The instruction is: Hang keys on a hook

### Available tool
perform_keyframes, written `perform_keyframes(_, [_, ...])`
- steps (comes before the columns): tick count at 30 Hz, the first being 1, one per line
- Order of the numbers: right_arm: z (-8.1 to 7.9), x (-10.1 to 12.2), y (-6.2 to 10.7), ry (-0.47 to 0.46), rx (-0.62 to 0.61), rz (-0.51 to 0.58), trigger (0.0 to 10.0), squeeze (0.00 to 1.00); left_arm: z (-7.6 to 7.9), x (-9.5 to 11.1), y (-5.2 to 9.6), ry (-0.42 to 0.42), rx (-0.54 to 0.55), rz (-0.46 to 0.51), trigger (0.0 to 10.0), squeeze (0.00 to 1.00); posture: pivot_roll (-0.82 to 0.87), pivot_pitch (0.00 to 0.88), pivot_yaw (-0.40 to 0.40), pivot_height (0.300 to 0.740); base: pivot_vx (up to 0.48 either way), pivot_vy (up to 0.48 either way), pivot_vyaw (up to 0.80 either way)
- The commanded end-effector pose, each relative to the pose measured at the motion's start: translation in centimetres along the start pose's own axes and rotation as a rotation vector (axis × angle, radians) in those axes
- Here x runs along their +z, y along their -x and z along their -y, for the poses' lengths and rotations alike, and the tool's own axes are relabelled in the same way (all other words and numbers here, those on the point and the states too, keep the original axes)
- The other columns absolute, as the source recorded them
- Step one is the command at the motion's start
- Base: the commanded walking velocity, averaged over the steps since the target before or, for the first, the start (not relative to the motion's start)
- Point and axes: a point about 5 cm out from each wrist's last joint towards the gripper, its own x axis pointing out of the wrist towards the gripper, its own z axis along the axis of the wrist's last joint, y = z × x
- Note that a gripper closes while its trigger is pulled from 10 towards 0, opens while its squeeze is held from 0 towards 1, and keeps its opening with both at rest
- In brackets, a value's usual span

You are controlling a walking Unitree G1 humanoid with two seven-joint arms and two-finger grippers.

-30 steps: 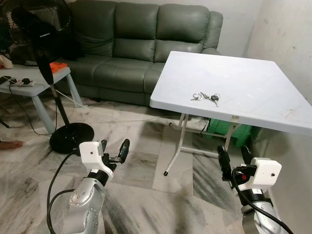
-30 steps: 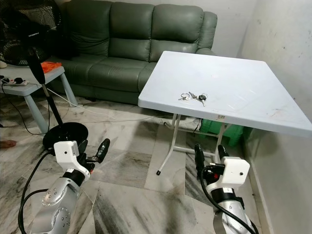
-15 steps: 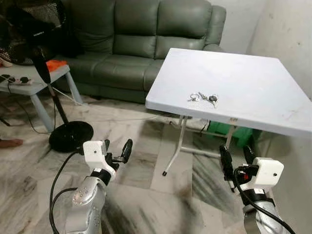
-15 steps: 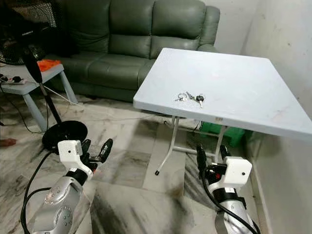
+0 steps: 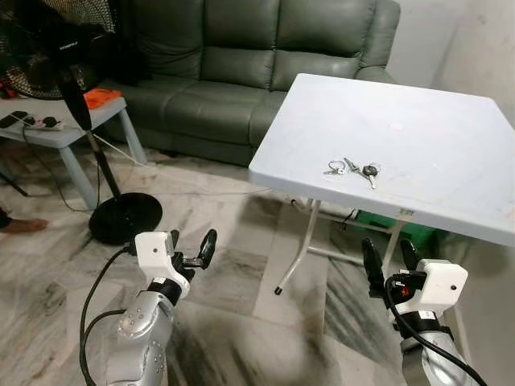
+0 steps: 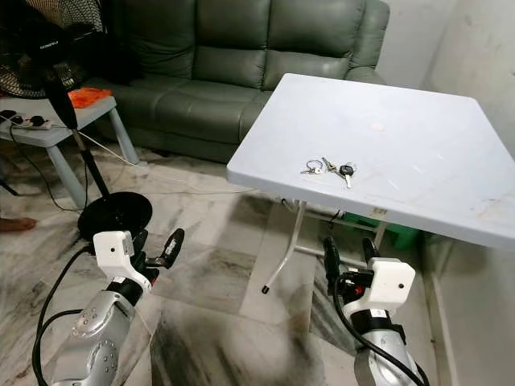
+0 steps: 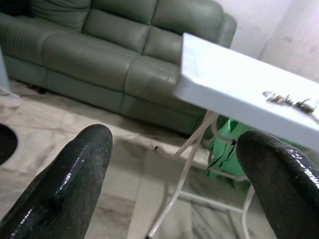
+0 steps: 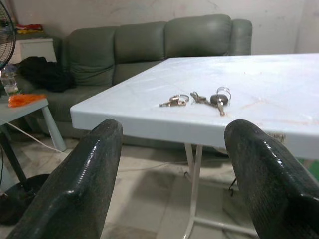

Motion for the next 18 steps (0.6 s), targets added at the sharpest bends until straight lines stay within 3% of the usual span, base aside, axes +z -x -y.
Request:
perform_keyframes(1, [-0.09,0.00,-0.10,0.001,0.006,-0.001,10.0,0.00,-0.15,0.04,-0.01,-0.016,-0.002,-0.009,10.0,0.00,-0.02,0.000,-0.021,0.740,0.304,0.000,0.00])
perform_keyframes(18, [-0.08,-0.03,0.19,0.008,0.013,-0.008,10.0,0.00,0.12,-0.28,0.11,-0.024,-0.017,-0.023,10.0,0.00,-0.03,0.000,-0.021,0.740,0.333,0.000,0.00])
